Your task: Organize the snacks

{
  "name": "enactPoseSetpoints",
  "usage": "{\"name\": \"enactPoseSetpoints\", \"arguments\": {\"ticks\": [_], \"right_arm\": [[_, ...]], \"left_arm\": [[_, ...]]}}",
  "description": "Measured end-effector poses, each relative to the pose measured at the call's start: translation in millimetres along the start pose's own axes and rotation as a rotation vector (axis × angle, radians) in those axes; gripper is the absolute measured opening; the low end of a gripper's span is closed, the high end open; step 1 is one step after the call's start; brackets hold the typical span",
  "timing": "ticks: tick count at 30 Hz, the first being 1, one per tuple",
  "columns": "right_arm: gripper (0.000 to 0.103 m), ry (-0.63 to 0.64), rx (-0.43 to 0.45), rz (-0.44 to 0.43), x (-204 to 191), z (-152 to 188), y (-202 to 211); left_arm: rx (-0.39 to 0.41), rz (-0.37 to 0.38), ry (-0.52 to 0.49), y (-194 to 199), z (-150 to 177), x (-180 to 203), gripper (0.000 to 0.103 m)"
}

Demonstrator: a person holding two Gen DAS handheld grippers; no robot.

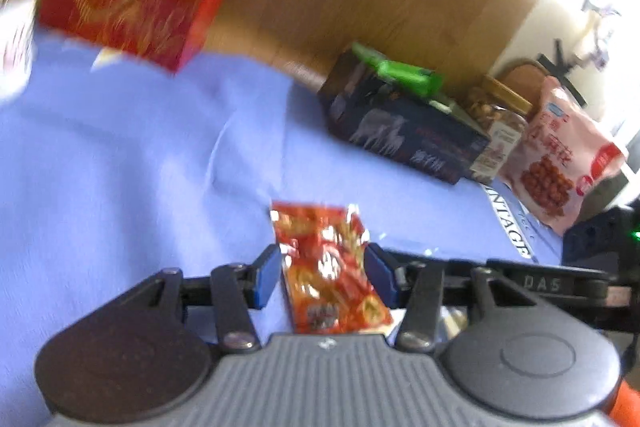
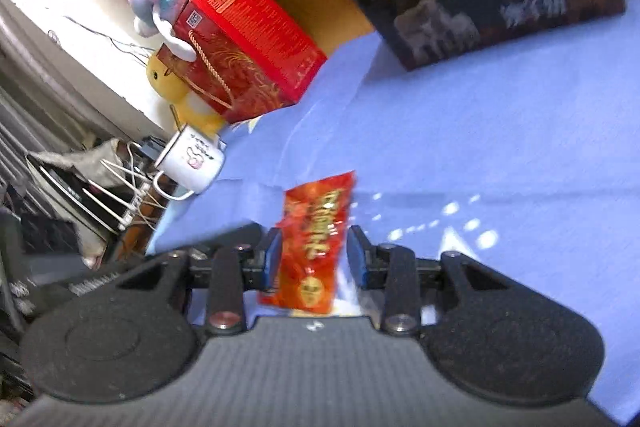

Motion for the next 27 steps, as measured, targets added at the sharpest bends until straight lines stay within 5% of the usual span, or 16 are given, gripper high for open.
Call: {"name": "enactPoseSetpoints", "arguments": {"ticks": [4,9,18,21,27], "right_arm": [[0.032,-0.053,0.032,0.007,-2,0,-5],[0.007,-0.123,0.035,-0.012,7,10,3],[0.013,-0.180,0.073,-0.103,4,27,28],[0.022,-0.184,0.035,-0.123,1,32,25],[0.020,-0.106,-0.002,-0.100,-16,34,7]], "left_arm": [[0.062,0.052,0.061,2,7,-11,0.046],[0.093,0.075,0.048,4,13,-10,0.040],[0.065,0.186,0.177,1,13,-28,0.039],[0.064,0.191,0.184,1,13,-29,0.039],[0.062,0.184,0.157,0,13,-25,0.039]]}}
Point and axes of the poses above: each gripper's, at about its wrist camera, not at the fingertips, and y roughly against the way its jaws point, x to its right, z to its underside, the point moved 3 cm from there along -y, roughly the way its jaws point, and after that the axes turned 6 degrees about x, right-handed, at the moved point
